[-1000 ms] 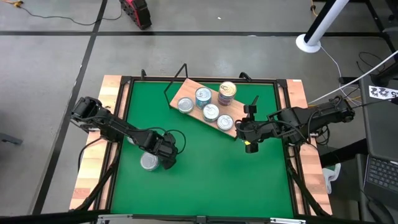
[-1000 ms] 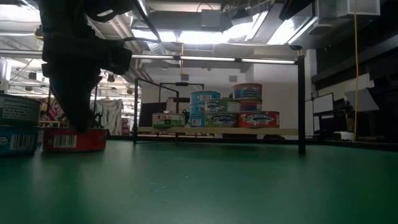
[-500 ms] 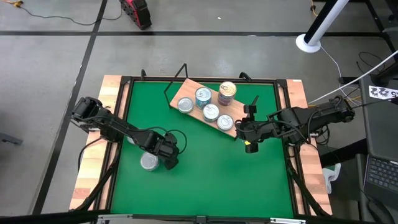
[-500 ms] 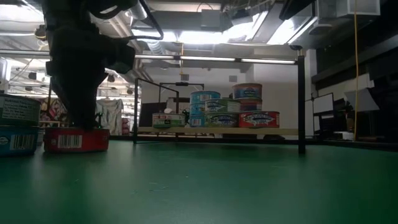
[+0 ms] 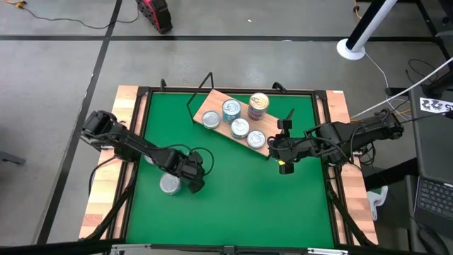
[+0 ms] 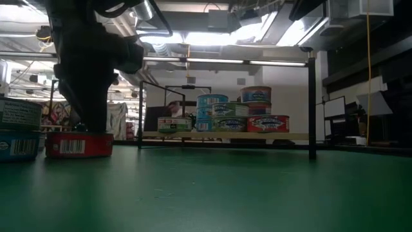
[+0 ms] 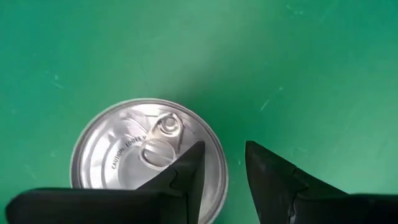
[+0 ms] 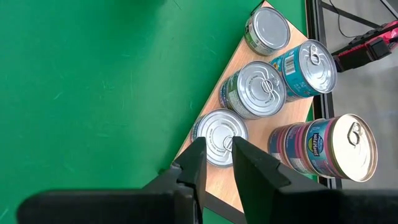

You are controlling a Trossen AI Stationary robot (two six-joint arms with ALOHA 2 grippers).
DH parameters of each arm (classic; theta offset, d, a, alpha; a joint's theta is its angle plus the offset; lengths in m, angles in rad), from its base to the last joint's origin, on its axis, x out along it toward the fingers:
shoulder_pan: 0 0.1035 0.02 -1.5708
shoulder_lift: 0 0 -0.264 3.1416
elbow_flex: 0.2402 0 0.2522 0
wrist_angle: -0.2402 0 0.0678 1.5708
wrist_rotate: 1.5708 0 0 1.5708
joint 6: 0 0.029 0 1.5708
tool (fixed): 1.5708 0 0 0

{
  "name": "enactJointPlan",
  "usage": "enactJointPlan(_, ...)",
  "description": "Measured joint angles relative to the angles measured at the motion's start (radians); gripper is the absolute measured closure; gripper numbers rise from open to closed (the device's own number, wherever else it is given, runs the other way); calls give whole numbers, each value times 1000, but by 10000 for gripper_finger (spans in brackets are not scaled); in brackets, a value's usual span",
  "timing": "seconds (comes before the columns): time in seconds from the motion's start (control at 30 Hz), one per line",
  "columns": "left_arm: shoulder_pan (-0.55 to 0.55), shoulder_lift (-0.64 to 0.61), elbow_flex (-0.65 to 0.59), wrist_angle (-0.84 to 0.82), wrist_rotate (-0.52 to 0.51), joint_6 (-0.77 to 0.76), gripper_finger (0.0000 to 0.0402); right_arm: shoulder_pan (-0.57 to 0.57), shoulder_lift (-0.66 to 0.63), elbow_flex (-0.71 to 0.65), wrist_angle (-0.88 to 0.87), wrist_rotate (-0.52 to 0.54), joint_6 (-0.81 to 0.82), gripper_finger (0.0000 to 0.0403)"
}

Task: Stack canned seafood by type on shelf
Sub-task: Stack the red tuna can on top of the red tuna can on the shelf

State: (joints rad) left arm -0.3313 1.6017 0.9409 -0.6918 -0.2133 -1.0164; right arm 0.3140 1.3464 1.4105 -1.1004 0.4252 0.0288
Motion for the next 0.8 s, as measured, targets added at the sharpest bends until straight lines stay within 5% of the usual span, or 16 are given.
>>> enactJointPlan(0.8,0,46,4,-105,-66,101,293,0,0,0,0,0,0,324)
